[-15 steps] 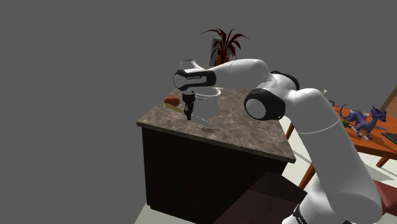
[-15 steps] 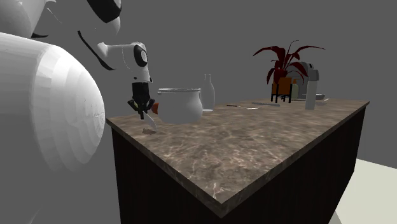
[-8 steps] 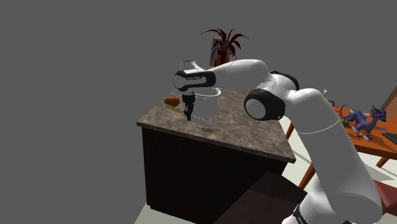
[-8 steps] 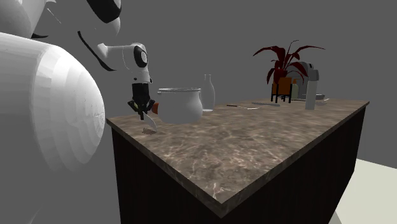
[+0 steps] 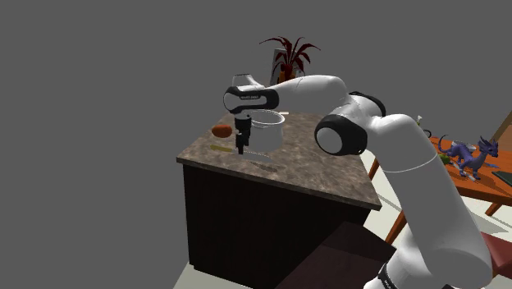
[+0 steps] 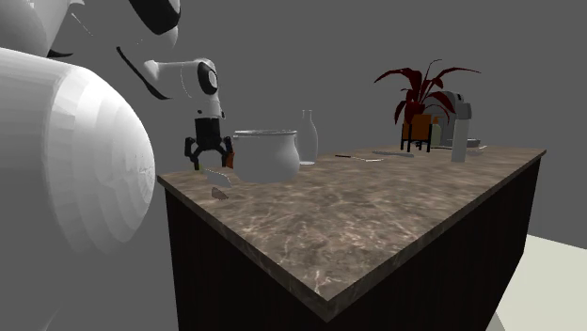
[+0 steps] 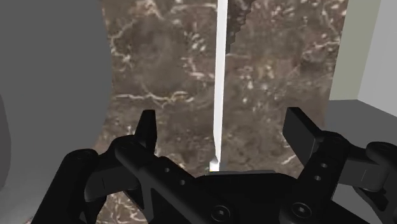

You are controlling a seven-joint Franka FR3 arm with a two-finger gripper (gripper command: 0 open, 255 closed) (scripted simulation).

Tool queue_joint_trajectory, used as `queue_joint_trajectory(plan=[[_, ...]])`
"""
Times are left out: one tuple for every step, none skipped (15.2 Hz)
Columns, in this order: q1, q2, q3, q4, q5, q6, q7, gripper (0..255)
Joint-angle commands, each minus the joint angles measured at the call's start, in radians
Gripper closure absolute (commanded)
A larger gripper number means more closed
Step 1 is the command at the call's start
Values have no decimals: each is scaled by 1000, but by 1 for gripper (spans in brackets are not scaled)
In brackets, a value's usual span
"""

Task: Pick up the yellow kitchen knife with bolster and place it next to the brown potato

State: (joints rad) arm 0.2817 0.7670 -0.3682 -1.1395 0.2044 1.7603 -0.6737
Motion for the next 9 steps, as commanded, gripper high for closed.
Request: queue_joint_trajectory(plan=[[-7,0,-1,62,-2,-61,5,0],[-13,4,-1,97,-2,-91,7,0],[-13,4,-1,97,-2,-91,7,0],[-12,4,-1,97,-2,-91,7,0],[-13,4,-1,97,-2,-91,7,0],[-13,4,-1,97,-2,-91,7,0],[-13,4,-1,97,-2,-91,7,0],[-13,4,-1,97,-2,-91,7,0],[-13,4,-1,97,-2,-91,7,0]])
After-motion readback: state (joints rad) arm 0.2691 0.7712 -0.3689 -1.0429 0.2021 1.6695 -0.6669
